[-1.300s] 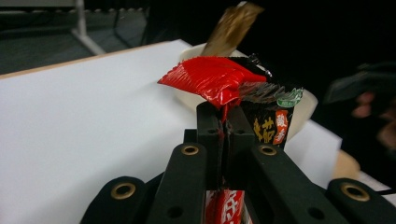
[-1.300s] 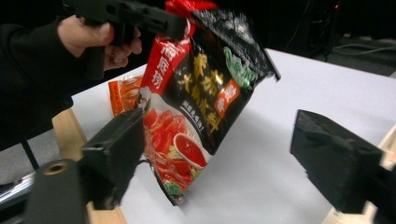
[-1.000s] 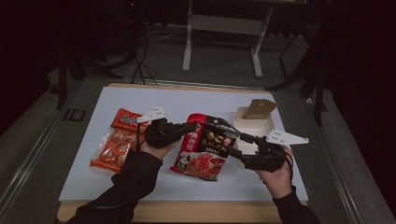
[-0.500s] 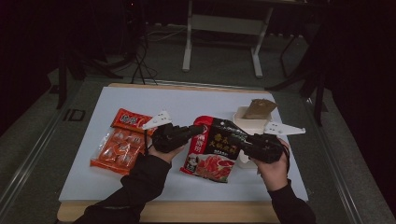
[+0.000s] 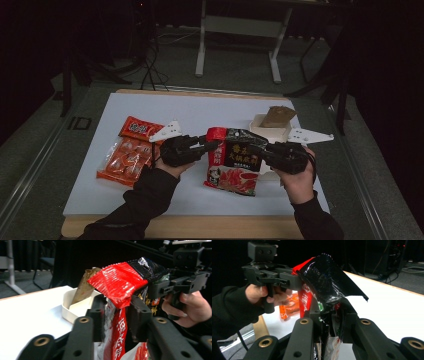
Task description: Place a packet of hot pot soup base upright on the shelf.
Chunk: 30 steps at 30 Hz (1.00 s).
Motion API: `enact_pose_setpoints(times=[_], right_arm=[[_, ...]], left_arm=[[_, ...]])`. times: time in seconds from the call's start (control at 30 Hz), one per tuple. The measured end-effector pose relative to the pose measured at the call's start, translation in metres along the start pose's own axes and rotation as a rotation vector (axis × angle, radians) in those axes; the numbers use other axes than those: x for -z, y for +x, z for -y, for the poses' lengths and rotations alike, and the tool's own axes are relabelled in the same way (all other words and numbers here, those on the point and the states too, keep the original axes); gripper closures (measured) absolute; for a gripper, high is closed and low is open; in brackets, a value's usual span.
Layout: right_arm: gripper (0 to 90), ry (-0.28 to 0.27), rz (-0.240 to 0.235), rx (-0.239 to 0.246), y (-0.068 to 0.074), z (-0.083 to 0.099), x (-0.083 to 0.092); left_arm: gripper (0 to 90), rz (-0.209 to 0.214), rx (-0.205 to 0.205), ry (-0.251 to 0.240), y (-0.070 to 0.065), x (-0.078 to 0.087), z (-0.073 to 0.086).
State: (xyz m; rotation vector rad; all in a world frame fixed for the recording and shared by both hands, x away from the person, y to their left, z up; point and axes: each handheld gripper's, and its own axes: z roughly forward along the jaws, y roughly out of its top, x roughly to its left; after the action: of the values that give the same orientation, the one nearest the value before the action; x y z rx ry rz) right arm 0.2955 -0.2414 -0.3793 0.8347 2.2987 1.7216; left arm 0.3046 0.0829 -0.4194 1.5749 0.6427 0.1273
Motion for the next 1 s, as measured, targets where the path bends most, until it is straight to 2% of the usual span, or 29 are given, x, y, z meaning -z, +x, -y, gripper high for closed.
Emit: enact_pose_setpoints(times=[0.07, 0.17, 0.2, 0.27, 0.33, 0.43, 0.47, 0.5, 0.57, 0.7, 0.73, 0.87, 1.0], right_arm=[[76.7, -0.007, 0.001, 0.0, 0.0, -0.001, 0.002], [76.6, -0.021, 0.0, -0.006, -0.002, -0.004, 0.005], [76.6, -0.023, -0.004, -0.006, -0.003, -0.005, 0.006], [76.6, -0.025, -0.001, 0.003, -0.003, -0.008, 0.009], [76.6, -0.033, 0.0, 0.004, -0.004, -0.011, 0.011], [76.6, -0.038, 0.008, 0.011, -0.005, -0.013, 0.014], [76.5, -0.044, 0.01, 0.01, -0.006, -0.015, 0.015], [76.5, -0.046, 0.019, 0.018, -0.007, -0.017, 0.018], [76.5, -0.052, 0.026, 0.017, -0.008, -0.02, 0.022], [76.6, -0.07, 0.046, 0.019, -0.014, -0.025, 0.029], [76.5, -0.074, 0.052, 0.019, -0.015, -0.026, 0.031], [76.5, -0.093, 0.074, 0.015, -0.023, -0.032, 0.039], [76.6, -0.11, 0.1, 0.016, -0.03, -0.038, 0.047]], left_arm=[[58.9, 0.022, 0.022, -0.005, 0.002, 0.003, 0.0], [47.3, 0.012, 0.018, 0.014, 0.001, 0.007, 0.0], [45.8, -0.003, 0.014, 0.017, 0.0, 0.008, 0.001], [35.4, -0.01, 0.004, 0.023, 0.0, 0.01, 0.002], [29.0, -0.003, 0.016, 0.026, 0.0, 0.012, 0.004], [15.5, -0.018, 0.022, 0.043, 0.001, 0.013, 0.007], [15.5, -0.031, -0.001, 0.069, 0.001, 0.014, 0.01], [12.3, -0.04, 0.0, 0.073, 0.002, 0.014, 0.013], [11.0, -0.042, 0.024, 0.068, 0.005, 0.017, 0.017], [11.0, -0.081, 0.012, 0.06, 0.009, 0.024, 0.026], [11.1, -0.089, -0.002, 0.054, 0.01, 0.026, 0.029], [11.1, -0.126, -0.054, 0.082, 0.011, 0.033, 0.04], [11.2, -0.137, -0.072, 0.1, 0.011, 0.04, 0.05]])
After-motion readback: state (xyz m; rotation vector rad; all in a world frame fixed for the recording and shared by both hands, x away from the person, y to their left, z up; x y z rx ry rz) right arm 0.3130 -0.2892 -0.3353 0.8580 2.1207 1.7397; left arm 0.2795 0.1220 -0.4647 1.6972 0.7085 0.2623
